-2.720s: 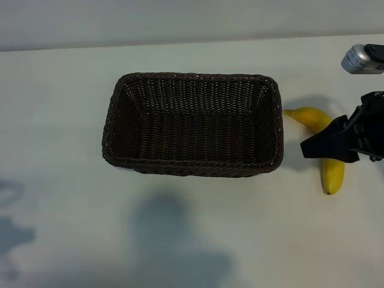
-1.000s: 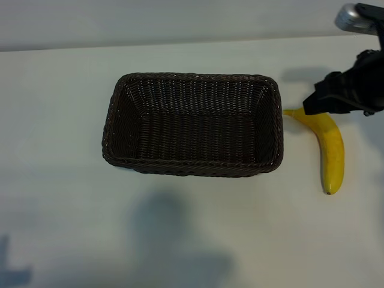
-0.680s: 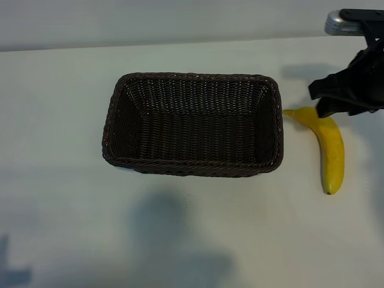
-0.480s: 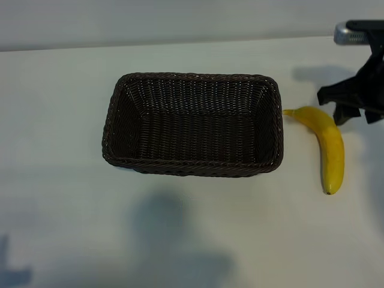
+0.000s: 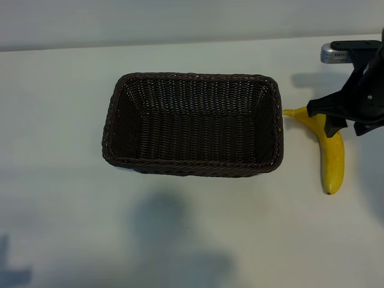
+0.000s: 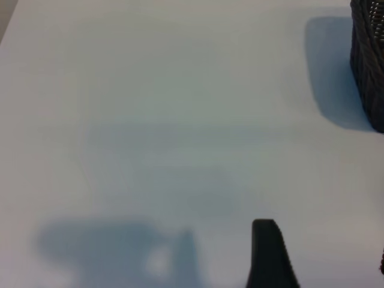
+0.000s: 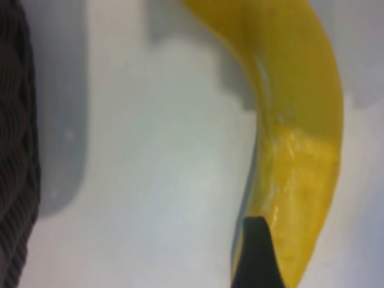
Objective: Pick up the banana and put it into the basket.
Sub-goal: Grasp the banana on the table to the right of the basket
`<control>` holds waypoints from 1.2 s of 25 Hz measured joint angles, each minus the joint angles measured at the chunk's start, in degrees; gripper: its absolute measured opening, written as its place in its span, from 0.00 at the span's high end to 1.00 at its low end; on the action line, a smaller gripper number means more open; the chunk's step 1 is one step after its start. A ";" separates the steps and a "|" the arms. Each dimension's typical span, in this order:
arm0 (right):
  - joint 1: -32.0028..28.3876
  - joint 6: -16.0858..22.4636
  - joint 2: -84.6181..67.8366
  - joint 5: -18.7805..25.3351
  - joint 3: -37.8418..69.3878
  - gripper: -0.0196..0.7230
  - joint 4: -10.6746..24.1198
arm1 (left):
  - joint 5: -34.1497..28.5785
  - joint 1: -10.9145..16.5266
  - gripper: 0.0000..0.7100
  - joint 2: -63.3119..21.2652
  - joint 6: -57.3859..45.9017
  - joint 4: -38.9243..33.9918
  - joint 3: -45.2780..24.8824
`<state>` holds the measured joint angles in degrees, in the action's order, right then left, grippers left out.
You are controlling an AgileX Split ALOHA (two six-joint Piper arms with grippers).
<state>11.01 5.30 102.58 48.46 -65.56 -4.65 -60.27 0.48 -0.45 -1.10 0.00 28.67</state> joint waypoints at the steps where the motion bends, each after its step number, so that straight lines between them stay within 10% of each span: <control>1: 0.00 -0.22 0.46 -0.36 0.00 0.27 -0.20 | 0.00 0.00 0.33 0.00 0.00 0.00 0.00; 26: 0.00 -1.18 11.09 -7.53 -0.05 0.27 0.84 | 0.00 0.00 0.33 0.00 0.13 0.00 0.00; 30: 0.00 -0.62 11.09 -7.90 -0.05 0.41 0.84 | 0.00 0.00 0.33 0.00 0.13 0.00 0.00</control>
<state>11.01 4.67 113.67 40.56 -65.62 -3.81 -60.27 0.48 -0.45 -0.97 0.00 28.67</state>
